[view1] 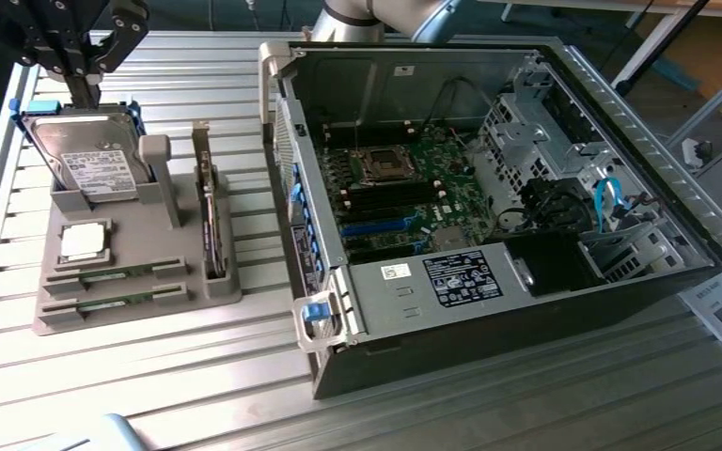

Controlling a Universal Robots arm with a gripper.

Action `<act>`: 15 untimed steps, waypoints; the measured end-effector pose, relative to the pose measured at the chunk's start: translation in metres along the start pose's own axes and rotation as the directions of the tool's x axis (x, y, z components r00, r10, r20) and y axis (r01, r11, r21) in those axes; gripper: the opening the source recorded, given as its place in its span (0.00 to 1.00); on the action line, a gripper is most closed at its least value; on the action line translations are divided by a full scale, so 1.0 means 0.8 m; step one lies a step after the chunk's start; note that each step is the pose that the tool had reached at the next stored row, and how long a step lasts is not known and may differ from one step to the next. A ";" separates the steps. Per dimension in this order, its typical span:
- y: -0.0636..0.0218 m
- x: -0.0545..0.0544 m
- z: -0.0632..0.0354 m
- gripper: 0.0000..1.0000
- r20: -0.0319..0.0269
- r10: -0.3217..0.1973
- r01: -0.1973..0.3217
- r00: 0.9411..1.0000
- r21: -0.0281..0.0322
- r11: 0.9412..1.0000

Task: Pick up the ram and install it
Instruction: 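Reach for the ram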

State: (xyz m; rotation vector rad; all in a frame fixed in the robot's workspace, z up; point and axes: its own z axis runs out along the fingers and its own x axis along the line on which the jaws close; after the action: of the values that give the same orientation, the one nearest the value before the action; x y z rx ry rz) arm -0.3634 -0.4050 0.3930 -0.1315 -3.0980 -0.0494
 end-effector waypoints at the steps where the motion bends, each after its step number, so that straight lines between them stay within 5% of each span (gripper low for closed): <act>1: 0.000 0.000 0.000 0.10 0.000 0.000 0.000 1.000 0.000 1.000; 7: -0.003 0.000 0.000 0.10 0.000 0.000 0.000 1.000 0.000 1.000; 15: -0.023 -0.002 -0.001 0.10 0.000 0.000 0.000 1.000 0.000 1.000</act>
State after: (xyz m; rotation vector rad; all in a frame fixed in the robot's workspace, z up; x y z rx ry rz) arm -0.3635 -0.4236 0.3930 -0.1315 -3.0980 -0.0493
